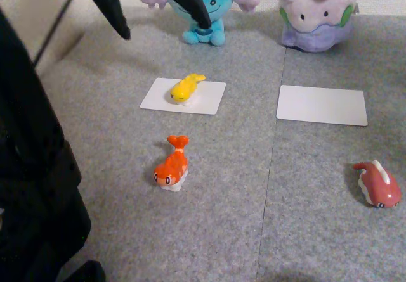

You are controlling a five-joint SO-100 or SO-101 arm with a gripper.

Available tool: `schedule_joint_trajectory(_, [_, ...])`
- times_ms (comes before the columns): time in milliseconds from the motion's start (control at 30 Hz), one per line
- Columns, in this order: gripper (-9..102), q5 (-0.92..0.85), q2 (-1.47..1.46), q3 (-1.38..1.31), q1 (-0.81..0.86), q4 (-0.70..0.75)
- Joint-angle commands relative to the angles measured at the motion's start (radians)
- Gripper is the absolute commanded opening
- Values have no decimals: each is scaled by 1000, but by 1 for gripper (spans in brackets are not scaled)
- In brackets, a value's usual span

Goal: Wooper wants to eat egg sudhi, and Goomy wants to eat shrimp sushi

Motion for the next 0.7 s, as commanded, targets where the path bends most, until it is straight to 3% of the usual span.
schedule_joint_trajectory(0, [46,-37,219,92,6,35])
schedule_joint_trajectory(133, [39,-94,433,387,35,-35])
schedule_joint_trajectory(367, [35,-170,667,899,127,-327])
schedule_joint_trajectory(500, [34,-262,661,1003,244,-434])
schedule_joint_trajectory(667, [34,-431,574,1060,348,-454])
